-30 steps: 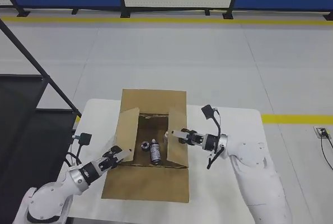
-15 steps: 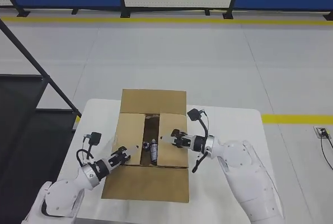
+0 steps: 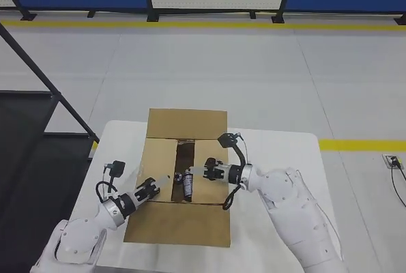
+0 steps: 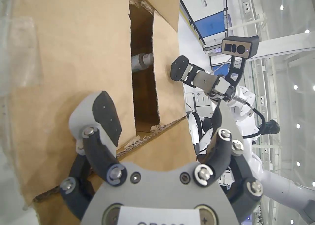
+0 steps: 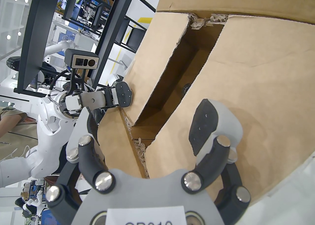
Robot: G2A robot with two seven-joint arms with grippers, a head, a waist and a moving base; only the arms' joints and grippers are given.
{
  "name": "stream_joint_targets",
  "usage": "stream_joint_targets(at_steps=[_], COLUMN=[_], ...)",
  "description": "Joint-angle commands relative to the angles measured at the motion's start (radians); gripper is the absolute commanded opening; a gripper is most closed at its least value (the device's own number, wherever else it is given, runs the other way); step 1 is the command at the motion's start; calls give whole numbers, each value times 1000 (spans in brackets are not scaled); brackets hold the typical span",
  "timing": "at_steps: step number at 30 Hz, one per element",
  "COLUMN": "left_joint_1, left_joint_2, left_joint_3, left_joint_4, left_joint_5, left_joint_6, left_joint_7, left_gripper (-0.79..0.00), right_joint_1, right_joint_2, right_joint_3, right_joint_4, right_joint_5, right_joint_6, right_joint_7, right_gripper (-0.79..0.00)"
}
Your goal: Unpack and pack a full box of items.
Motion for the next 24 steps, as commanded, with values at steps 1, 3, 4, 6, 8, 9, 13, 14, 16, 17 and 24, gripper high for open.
stream_joint_targets(at_steps=[1,3,4,6,8,9,13,14,16,17,24], left_joint_1=[9,22,29,43,66,84,164,186,226,243,283], left_joint_2=[3,7,9,15,21,24,40,44,51,54,76], left_joint_3=[-23,-57,-79,-127,-182,-214,-368,-406,-473,-500,-530], left_joint_4=[-22,-49,-62,-91,-113,-116,-84,-66,-31,-14,78], left_joint_5=[-26,-69,-87,-125,-157,-173,-248,-262,-284,-288,-332], left_joint_6=[-9,-15,-14,-17,-38,-54,-129,-148,-186,-205,-246], left_joint_7=[-7,-25,-37,-58,-80,-100,-203,-225,-277,-299,-532], left_gripper=[0,0,0,0,0,0,0,0,0,0,0], right_joint_1=[1,-1,-2,-6,-8,-9,-12,-12,-12,-12,-30], right_joint_2=[2,5,7,10,15,18,22,22,22,22,25], right_joint_3=[3,11,16,28,43,56,68,68,68,68,98], right_joint_4=[-5,-15,-21,-33,-43,-45,-48,-48,-48,-48,-41], right_joint_5=[15,30,38,55,69,57,25,25,25,25,88], right_joint_6=[-4,-9,-10,-9,-4,9,38,38,38,38,35], right_joint_7=[-6,-12,-14,-25,-38,-55,-84,-84,-84,-84,-130], right_gripper=[0,0,0,0,0,0,0,0,0,0,0])
